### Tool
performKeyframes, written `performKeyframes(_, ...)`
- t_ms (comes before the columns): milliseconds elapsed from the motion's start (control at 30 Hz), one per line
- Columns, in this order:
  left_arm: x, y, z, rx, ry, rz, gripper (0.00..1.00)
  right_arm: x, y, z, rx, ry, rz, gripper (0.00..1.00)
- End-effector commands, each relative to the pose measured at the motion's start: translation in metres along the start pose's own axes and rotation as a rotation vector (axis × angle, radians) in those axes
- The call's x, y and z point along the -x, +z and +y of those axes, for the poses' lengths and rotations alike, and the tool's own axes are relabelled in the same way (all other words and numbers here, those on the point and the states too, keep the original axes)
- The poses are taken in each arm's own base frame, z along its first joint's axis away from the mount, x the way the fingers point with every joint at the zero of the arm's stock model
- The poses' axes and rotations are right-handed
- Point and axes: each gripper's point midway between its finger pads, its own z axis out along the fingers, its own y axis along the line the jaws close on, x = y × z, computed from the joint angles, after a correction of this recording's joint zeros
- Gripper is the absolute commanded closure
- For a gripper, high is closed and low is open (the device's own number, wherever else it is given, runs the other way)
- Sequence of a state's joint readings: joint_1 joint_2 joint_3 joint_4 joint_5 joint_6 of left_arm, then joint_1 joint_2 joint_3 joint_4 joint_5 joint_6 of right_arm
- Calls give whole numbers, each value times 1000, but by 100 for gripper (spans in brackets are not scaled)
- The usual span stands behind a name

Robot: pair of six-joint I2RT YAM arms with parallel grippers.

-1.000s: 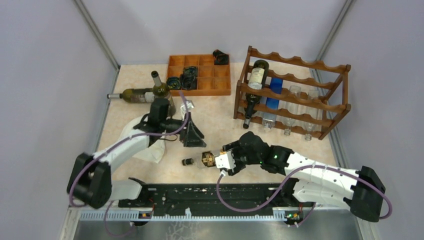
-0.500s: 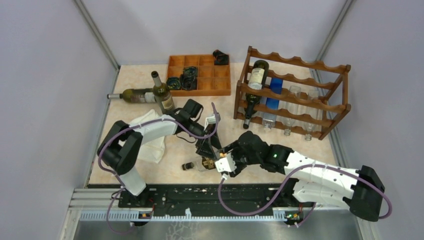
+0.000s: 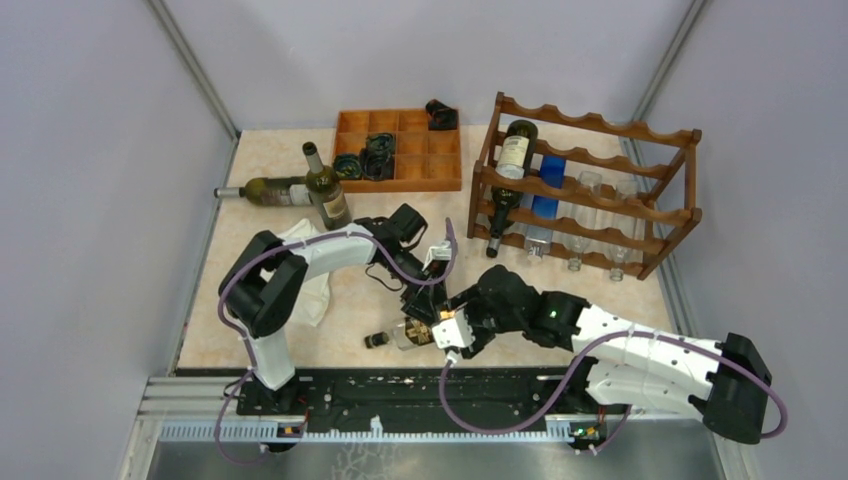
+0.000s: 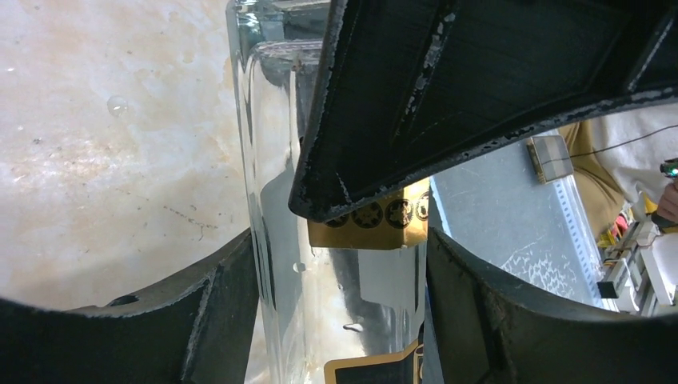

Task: Put the wine bottle on the wine rack
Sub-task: Pick up the wine bottle from the center of the board.

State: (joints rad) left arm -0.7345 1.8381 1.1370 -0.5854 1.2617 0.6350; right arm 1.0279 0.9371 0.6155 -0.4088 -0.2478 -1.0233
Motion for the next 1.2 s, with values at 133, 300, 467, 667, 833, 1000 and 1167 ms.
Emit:
performKeyframes(133, 18, -24, 0, 200, -101, -141, 100, 31, -37, -88, -429, 107, -95, 2)
performKeyframes(300, 29, -45, -19, 272, -97, -297, 100, 32, -39, -82, -407, 133, -106, 2)
performKeyframes(467, 35, -61, -20, 380, -184, -394, 100, 44, -49, -86, -438, 236, -175, 2)
performKeyframes(667, 59, -94, -22, 584, -171, -577, 100, 58, -60, -89, -492, 512, -314, 2)
performKeyframes(833, 78, -128, -29, 751, -136, -768, 100, 65, -61, -85, -498, 701, -418, 2)
performKeyframes(1000, 94, -152, -41, 788, -164, -977, 100, 62, -56, -86, -510, 832, -432, 2)
performKeyframes(1167, 106, -172, -51, 764, -221, -1183, 100, 64, -47, -93, -546, 1016, -505, 2)
